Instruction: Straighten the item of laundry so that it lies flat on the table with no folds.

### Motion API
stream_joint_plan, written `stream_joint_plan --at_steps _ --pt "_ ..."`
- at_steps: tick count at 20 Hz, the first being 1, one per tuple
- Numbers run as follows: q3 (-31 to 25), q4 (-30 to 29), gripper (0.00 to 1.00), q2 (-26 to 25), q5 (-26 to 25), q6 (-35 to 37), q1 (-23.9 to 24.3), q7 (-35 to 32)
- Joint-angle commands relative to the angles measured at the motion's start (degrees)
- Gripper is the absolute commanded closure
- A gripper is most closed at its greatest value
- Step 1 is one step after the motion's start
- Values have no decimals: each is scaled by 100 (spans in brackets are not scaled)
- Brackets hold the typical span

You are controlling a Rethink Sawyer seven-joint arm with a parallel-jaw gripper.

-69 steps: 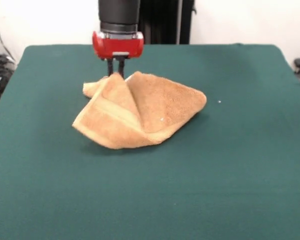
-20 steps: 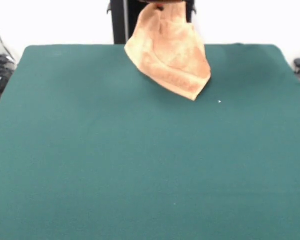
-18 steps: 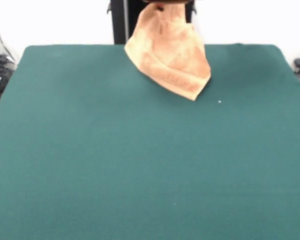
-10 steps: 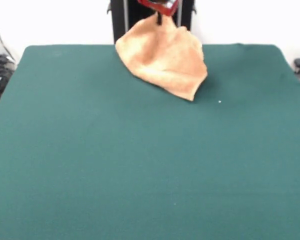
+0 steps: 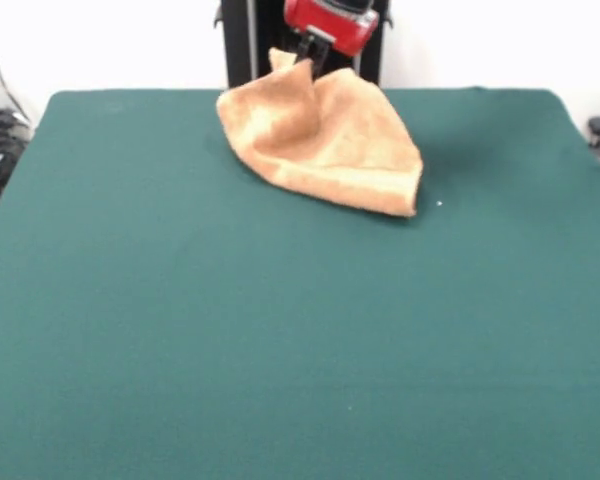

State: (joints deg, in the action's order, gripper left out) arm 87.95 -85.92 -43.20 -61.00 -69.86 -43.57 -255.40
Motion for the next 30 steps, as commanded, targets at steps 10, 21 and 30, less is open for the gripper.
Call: stream_joint_plan --at_steps 10,21,30 --pt "-1401 468 100 748 727 2136 -750 1040" --pt "-1702 417 100 1398 1449 2743 -813 3108" --pt "-1846 627 100 1834 2226 1956 -66 5417"
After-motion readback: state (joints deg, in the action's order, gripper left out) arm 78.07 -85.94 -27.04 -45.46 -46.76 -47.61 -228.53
